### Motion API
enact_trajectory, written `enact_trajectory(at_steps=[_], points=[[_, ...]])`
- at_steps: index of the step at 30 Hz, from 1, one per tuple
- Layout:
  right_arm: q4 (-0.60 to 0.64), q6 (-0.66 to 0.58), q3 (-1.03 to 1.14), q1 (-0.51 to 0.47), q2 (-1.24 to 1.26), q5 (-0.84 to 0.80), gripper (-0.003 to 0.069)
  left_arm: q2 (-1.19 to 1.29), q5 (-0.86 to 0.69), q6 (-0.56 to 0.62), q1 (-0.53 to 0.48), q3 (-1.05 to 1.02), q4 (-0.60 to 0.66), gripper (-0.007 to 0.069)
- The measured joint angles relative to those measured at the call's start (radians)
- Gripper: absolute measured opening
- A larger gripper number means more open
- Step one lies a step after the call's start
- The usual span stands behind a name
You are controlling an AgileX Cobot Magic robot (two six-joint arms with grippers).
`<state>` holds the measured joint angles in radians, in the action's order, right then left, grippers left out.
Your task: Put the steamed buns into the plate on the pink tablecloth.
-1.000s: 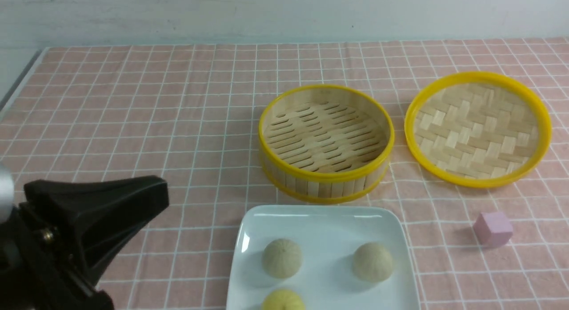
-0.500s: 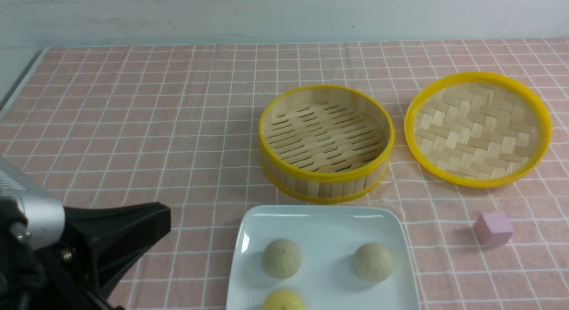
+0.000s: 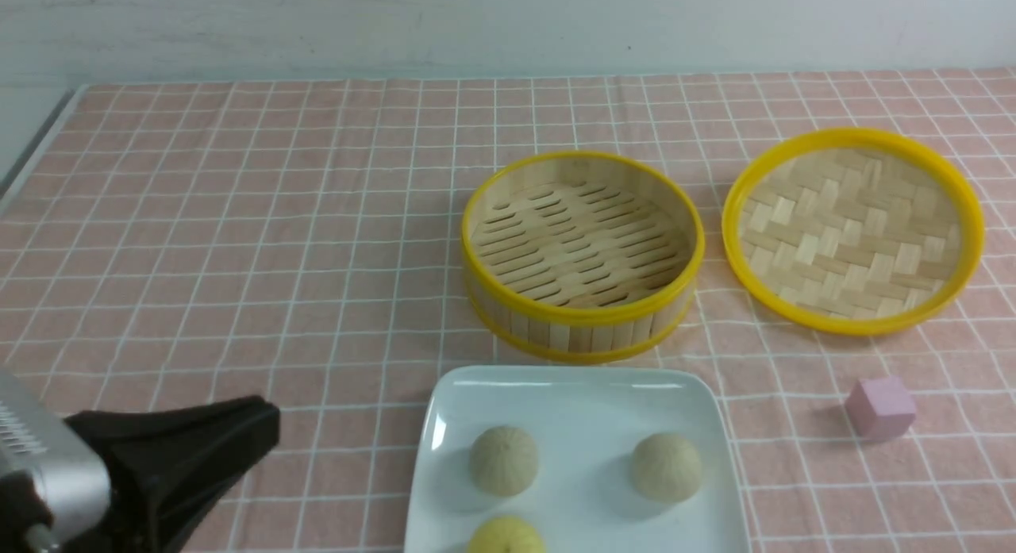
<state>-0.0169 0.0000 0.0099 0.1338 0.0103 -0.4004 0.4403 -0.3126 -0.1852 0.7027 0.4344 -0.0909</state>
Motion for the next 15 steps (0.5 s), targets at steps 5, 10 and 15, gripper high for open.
enact_trajectory(at_steps=[5,10,15], points=[[0.001,0.000,0.000,0.000,0.000,0.000,0.0090,-0.127,0.026,0.040,-0.251,-0.115,0.003,0.0058],[0.001,0.000,0.000,0.000,0.000,0.000,0.0099,-0.268,0.027,0.045,-0.549,-0.300,-0.006,0.0065],[0.001,0.000,0.000,0.000,0.000,0.000,0.0107,-0.389,-0.003,0.002,-0.730,-0.397,-0.011,0.0069]])
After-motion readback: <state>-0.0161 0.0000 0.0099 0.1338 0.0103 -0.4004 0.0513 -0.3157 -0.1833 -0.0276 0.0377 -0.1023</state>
